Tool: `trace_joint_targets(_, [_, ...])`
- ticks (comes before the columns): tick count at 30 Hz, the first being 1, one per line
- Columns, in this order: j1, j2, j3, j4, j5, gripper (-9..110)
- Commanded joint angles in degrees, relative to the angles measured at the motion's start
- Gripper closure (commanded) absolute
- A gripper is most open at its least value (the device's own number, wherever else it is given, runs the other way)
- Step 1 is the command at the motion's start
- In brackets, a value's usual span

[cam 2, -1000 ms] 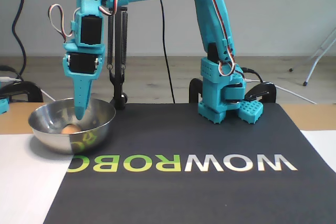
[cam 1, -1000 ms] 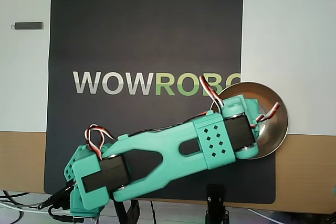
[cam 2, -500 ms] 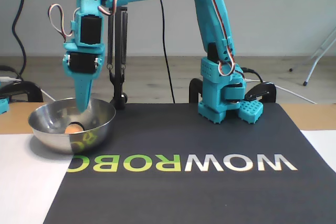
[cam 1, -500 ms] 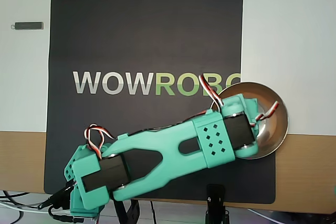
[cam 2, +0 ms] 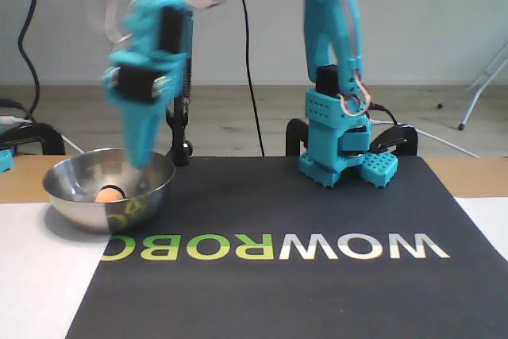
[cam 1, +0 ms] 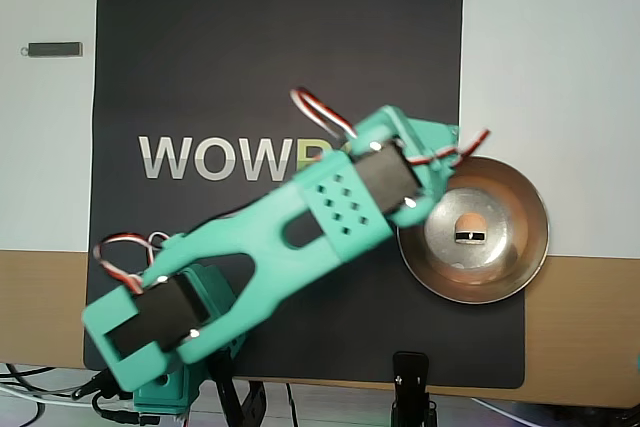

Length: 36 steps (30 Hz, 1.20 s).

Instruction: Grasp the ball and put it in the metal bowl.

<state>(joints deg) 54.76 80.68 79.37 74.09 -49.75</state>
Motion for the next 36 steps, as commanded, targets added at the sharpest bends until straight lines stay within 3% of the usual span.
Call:
trace_joint_targets(1, [-4.22, 8.35, 4.04, 0.18, 5.71, 101])
trace_joint_targets(14, [-24.52, 24.17, 9.84, 0.35, 34.8, 101])
trace_joint_targets(32, [-44.38, 36.83, 26.89, -0.7, 48.25, 101])
trace_joint_targets(36, [-45.88, 41.57, 33.49, -6.5, 50.71, 101])
